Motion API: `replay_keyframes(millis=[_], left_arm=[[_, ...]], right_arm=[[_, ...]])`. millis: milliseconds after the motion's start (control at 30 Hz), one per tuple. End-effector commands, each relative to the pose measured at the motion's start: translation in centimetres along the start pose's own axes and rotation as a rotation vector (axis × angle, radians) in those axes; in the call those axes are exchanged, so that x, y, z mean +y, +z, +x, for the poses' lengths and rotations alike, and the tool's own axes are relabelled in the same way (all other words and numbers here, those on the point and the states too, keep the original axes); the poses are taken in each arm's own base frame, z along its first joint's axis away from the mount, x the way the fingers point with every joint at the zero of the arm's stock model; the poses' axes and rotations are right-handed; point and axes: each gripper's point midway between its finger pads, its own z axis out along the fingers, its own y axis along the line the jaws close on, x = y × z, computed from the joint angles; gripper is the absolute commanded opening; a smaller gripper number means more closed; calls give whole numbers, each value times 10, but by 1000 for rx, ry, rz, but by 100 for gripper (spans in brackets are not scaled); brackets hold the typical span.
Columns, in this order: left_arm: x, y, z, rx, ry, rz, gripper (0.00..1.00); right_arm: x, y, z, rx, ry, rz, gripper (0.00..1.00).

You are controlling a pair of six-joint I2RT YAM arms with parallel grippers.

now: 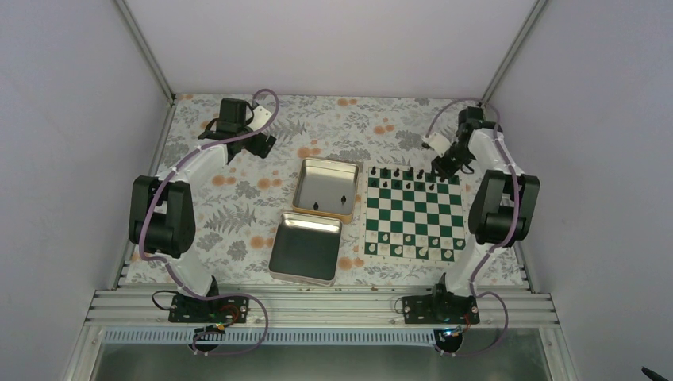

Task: Set up the chess pieces on the board
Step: Place the chess piece on the chessboard, then pick up the chess piece from the storage box.

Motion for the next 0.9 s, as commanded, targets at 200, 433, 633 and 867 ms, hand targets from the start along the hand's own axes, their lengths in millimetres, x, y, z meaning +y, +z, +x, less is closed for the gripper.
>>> replay_keyframes(millis=[200,433,633,867], left_arm=[[3,-3,-12,-35,3,-7,100],[3,1,-8,-23,3,-8,100],[3,3,-6,-17,3,-13,100],[3,4,-4,-12,4,-12,100]], right_arm=[[96,-44,-106,-84,-280,-2,29],[182,-11,-158,-66,-486,-67,31],[218,24,-165,2,-584,-88,32],[233,49,-154,79,-627,-107,34]])
